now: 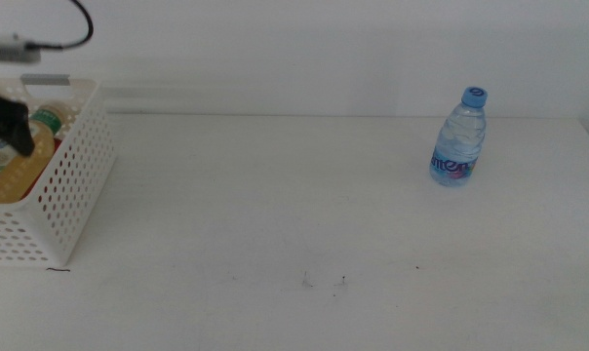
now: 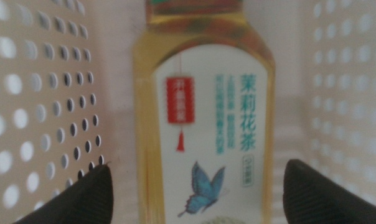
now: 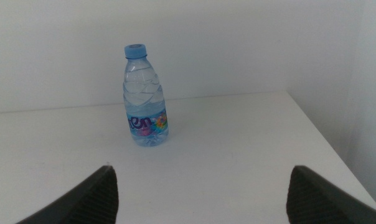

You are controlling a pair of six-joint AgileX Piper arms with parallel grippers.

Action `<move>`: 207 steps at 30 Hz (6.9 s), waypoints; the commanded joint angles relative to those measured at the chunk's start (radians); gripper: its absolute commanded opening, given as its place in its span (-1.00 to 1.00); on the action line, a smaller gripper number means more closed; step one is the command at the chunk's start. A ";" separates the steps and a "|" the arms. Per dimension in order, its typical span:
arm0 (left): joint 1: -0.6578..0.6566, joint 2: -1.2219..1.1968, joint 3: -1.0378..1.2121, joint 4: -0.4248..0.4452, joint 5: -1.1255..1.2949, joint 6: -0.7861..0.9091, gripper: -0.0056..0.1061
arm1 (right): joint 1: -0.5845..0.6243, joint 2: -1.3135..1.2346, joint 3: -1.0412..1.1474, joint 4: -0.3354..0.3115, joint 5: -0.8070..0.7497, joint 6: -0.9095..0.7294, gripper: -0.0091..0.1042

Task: Use arms to grab the bottles and put them into the dustbin to the left of the table.

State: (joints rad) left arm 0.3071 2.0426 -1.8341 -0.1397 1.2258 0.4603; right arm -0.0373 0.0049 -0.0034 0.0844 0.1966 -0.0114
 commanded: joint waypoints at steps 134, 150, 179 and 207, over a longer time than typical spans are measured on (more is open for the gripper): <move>-0.404 -1.392 0.941 -0.575 -0.434 0.282 0.78 | 0.414 2.240 -1.396 -0.703 -0.851 0.363 -0.87; -0.404 -1.392 0.941 -0.575 -0.434 0.282 0.78 | 0.638 2.467 -1.764 -0.711 -0.709 0.414 -0.87; -0.404 -1.392 0.941 -0.575 -0.435 0.282 0.78 | 0.656 1.790 -0.926 -0.645 -0.698 0.547 0.77; -0.404 -1.392 0.941 -0.575 -0.437 0.282 0.78 | 0.676 0.968 -1.306 -0.004 0.664 -0.048 0.77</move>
State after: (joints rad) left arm -0.0896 0.6536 -0.8964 -0.7087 0.8006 0.7525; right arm 0.6363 0.9762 -1.3013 0.0758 0.8811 -0.0506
